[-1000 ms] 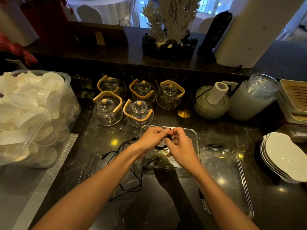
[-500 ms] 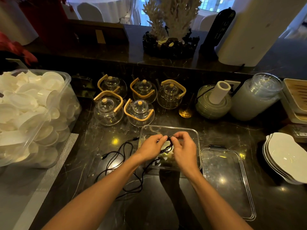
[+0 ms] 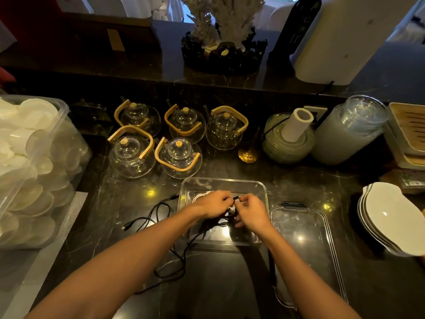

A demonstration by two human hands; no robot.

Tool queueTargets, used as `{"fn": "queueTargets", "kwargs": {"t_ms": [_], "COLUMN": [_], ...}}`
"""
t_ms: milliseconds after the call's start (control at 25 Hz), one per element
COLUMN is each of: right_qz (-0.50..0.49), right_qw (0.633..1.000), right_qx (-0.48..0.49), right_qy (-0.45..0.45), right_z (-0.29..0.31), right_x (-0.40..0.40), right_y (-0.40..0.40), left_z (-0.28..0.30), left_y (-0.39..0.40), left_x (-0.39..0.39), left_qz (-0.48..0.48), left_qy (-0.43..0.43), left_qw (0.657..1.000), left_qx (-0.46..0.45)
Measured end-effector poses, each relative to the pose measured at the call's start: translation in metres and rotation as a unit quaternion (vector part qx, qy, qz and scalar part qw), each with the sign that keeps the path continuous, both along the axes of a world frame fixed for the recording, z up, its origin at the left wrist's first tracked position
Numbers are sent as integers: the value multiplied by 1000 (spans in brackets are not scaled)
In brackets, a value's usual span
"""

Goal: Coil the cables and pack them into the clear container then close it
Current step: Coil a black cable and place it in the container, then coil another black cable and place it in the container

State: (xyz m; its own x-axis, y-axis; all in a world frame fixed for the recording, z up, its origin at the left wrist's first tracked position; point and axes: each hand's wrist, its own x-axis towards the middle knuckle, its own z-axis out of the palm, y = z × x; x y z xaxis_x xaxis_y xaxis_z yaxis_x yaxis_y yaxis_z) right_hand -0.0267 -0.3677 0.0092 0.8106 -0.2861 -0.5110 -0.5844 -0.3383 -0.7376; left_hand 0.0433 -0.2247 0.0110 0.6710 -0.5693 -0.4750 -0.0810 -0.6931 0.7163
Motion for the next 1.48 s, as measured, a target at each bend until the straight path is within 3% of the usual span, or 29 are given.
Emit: {"fn": "queueTargets", "kwargs": {"t_ms": [120,440,680,880,1120,1320,1480], "right_qz": [-57,-106,-93,-46,143,313,429], "right_qw": [998,994,995,997,980,923,848], "right_qx": [14,5,-14,-38,-88,-148,-269], "right_qy": [19,-23,-43,-53,-110,-171,-158], "right_z": [-16,-38,-34,-20,45,68,56], "right_x": [5,11,9,3,0,-22,-50], "right_y": [-2,3,3,1,29,98,128], "left_z": [-9,-23,-27,-10,43,49,16], "left_y": [-5,1,-2,11,83,151,178], "left_x": [7,1,-7,-9,-6,-49,-95], "left_qz": [-38,71,89,130,188,281,326], "left_qy": [-6,-179,-193,-164,-179,-173,-108], "left_qw": [999,979,974,978,965,943,938], "left_qx": [38,63,80,16,-48,-46,-40]}}
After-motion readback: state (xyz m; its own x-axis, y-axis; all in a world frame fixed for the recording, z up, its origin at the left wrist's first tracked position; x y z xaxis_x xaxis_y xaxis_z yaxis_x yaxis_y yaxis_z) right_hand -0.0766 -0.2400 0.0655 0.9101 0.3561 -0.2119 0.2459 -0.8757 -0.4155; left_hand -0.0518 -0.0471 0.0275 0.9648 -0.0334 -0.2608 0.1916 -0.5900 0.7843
